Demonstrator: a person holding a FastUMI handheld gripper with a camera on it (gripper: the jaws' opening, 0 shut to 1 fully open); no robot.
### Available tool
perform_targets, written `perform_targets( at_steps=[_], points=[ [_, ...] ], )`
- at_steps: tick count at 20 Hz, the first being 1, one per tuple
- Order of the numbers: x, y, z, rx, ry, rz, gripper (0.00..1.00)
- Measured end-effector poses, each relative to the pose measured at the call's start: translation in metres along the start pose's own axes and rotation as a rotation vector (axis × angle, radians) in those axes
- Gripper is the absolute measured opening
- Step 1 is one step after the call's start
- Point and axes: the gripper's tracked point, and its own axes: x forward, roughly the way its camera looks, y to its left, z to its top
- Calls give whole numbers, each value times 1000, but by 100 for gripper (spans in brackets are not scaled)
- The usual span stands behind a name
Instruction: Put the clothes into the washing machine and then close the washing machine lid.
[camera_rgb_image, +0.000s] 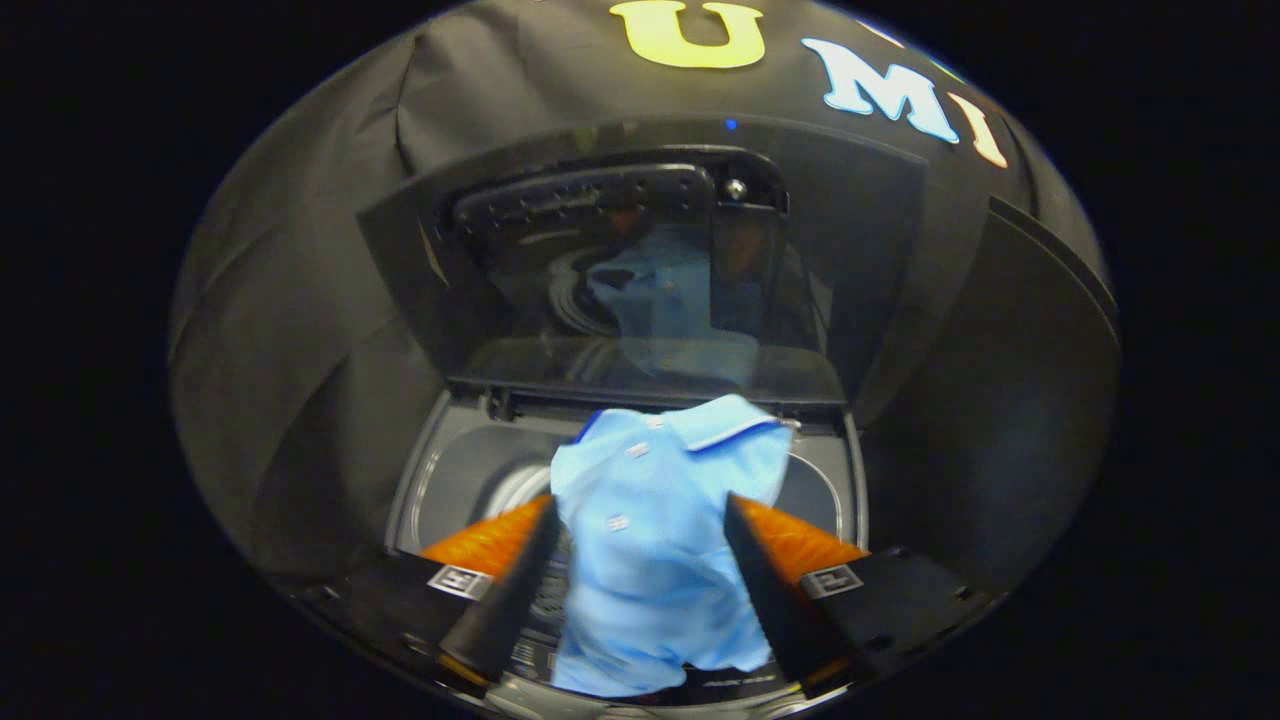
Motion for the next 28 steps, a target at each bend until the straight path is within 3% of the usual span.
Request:
perform_targets(
  at_steps=[2, 13, 24, 28],
  points=[
    [-2, 1, -1, 5, -20, 1, 96],
    [-47, 8, 47, 31, -175, 17, 96],
    [-128, -1, 163, 44, -432, 13, 96],
    [-138, -6, 204, 25, -490, 0, 96]
  ],
)
